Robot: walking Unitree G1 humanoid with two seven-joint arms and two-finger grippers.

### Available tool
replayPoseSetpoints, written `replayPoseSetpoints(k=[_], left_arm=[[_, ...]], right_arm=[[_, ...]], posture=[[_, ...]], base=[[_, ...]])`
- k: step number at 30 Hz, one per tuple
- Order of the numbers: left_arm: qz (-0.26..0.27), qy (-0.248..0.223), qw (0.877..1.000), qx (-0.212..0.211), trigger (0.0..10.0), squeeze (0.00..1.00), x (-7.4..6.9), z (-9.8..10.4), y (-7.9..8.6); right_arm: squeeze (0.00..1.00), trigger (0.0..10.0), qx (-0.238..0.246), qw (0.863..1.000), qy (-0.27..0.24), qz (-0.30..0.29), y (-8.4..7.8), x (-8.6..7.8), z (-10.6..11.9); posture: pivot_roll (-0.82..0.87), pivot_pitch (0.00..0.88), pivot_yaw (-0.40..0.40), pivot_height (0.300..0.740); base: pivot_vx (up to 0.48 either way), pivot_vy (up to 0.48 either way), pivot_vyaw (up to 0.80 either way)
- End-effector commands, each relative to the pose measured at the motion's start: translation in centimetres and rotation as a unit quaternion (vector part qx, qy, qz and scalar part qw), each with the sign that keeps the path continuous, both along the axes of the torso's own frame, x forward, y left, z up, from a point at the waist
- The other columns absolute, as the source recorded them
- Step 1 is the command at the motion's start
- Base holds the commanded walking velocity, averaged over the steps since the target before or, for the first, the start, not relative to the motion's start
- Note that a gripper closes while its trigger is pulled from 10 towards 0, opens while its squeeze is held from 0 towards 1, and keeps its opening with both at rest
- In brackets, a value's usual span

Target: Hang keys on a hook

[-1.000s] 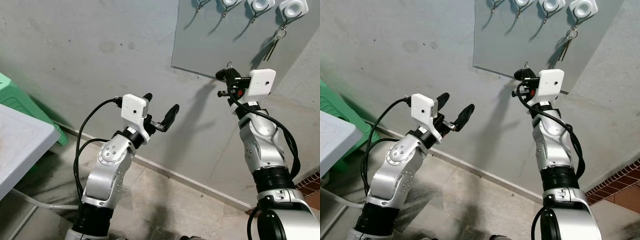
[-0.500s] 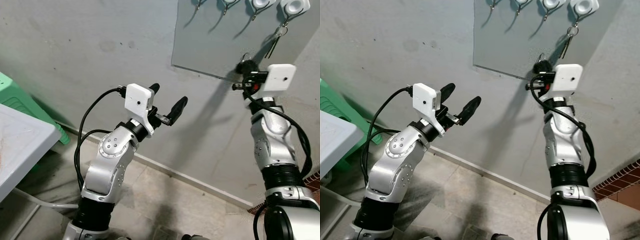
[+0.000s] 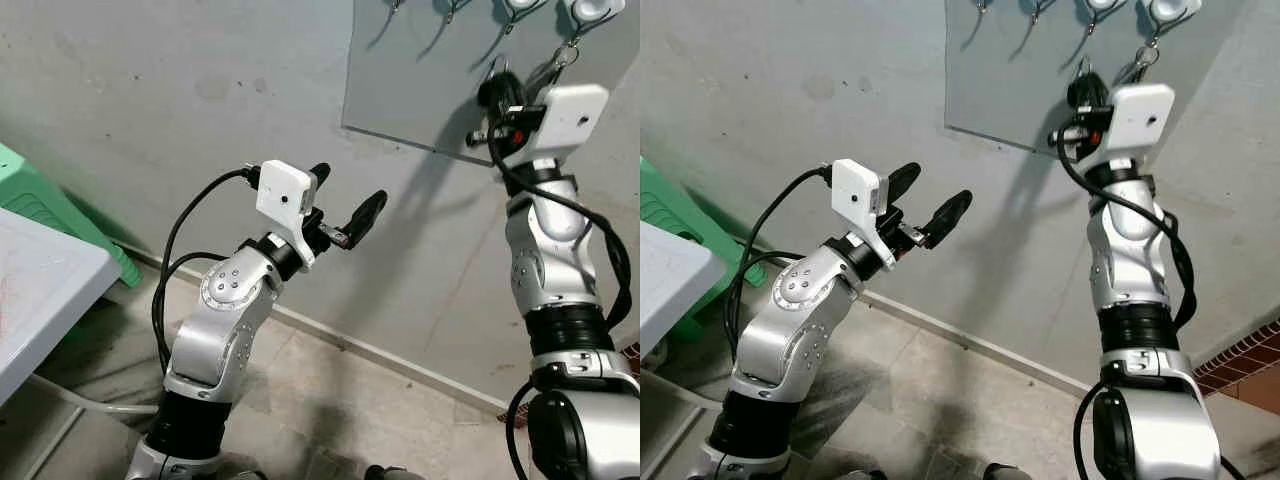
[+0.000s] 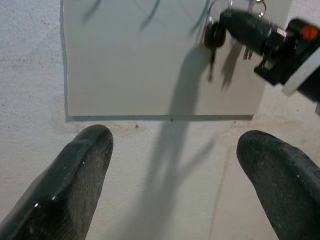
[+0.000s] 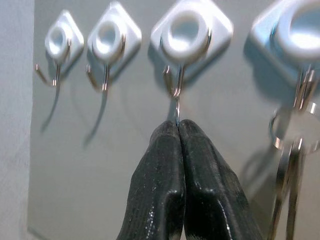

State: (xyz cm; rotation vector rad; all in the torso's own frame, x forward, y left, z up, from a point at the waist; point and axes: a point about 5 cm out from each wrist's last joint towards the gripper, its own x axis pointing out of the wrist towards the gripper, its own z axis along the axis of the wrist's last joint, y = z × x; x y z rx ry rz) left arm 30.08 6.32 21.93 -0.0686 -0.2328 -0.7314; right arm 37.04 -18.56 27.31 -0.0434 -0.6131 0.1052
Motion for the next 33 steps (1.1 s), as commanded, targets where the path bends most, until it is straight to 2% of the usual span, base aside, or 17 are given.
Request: replayPoseSetpoints(k=[1, 16, 19, 24, 33], left_arm=[[-0.003, -0.009, 1.0, -0.001, 10.0, 0.0, -0.3, 0.6, 0.0], [-0.004, 0.002, 1.0, -0.01, 10.0, 0.0, -0.4, 0.6, 0.0], [-0.003, 0.004, 1.0, -0.011, 10.0, 0.0, -0.4, 0.6, 0.0], [0.0, 0.007, 1.0, -0.014, 10.0, 0.0, -0.5, 0.5, 0.1], [0.003, 0.015, 1.0, -0.022, 10.0, 0.0, -0.5, 0.5, 0.3]], right_arm=[[0.0, 10.0, 0.0, 0.999, -0.035, -0.007, -0.2, -0.5, 1.6], [0.0, 10.0, -0.015, 0.999, -0.051, -0.008, -0.3, -0.9, 2.3], [0.0, 10.0, -0.029, 0.998, -0.052, -0.005, 0.0, -1.0, 2.4], [0.0, 10.0, -0.092, 0.994, -0.061, -0.008, 0.6, -1.1, 2.5], [0.0, 10.0, -0.131, 0.99, -0.057, -0.009, 1.0, -1.1, 2.1]], posture=[[0.02, 0.16, -0.006, 0.74], [0.02, 0.165, -0.005, 0.74], [0.02, 0.168, -0.006, 0.74], [0.02, 0.168, -0.009, 0.74], [0.02, 0.171, -0.012, 0.74]], base=[[0.0, 0.0, 0.0], [0.0, 0.0, 0.0], [0.0, 0.0, 0.0], [0.0, 0.0, 0.0], [0.0, 0.0, 0.0]])
